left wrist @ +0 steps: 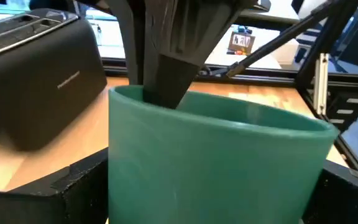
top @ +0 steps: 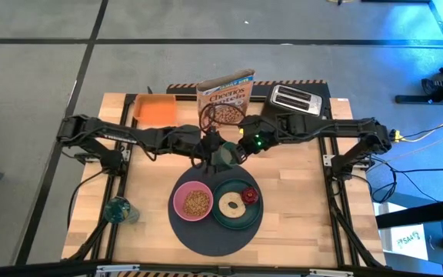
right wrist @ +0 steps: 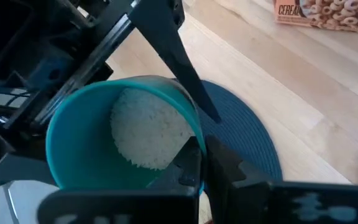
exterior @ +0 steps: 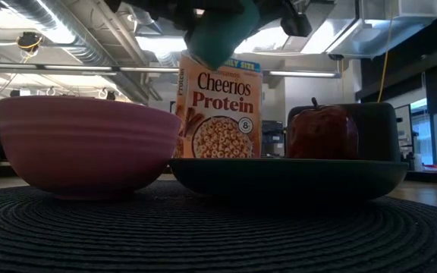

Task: Arrange a breakfast setting
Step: Put the cup on the table mat

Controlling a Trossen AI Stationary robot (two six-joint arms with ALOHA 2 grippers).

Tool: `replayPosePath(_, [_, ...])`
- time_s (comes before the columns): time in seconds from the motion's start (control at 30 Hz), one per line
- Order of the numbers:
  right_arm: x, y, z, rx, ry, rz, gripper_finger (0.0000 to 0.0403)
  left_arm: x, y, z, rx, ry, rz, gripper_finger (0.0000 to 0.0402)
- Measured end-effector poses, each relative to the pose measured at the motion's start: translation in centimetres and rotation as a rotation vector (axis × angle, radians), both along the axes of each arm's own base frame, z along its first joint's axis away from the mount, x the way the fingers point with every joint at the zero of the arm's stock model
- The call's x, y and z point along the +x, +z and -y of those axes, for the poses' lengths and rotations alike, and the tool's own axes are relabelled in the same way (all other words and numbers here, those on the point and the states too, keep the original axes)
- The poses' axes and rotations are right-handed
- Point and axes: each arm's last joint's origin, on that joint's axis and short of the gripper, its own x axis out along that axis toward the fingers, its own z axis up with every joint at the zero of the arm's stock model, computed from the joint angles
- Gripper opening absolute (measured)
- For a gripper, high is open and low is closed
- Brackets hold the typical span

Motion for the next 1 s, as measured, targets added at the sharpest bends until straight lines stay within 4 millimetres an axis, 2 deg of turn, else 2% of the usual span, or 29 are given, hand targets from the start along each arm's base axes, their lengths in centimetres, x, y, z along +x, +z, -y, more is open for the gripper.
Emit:
replayPosePath(0.17, [0.0,0.0,-0.1,-0.005,0.003,-0.003,0.0,0.3,0.4,-0.1,0.012,0.031,0.055,0.0389])
replayPosePath(0.43, [-0.2,-0.1,-0.1,-0.027,0.029,-0.021,0.0001,0.3,0.5,-0.3,0.004,0.015,0.064,0.0334])
replayPosePath(0.57, [-0.2,-0.1,0.0,-0.083,0.073,-0.022,0.0011,0.3,0.6,-0.4,0.015,0.029,0.07,0.0332])
replayPosePath(0.67, [-0.2,0.0,0.0,-0.132,0.092,-0.012,0.0041,0.3,0.7,-0.5,0.019,0.045,0.081,0.0333])
replayPosePath(0.9, [-0.8,1.0,0.2,-0.204,0.076,0.017,0.015,0.3,0.8,-0.6,0.067,0.05,0.092,0.0332])
replayPosePath(1.0, [-1.1,1.2,0.3,-0.217,0.069,0.017,0.0179,0.2,0.1,-0.6,0.071,0.049,0.095,0.0331])
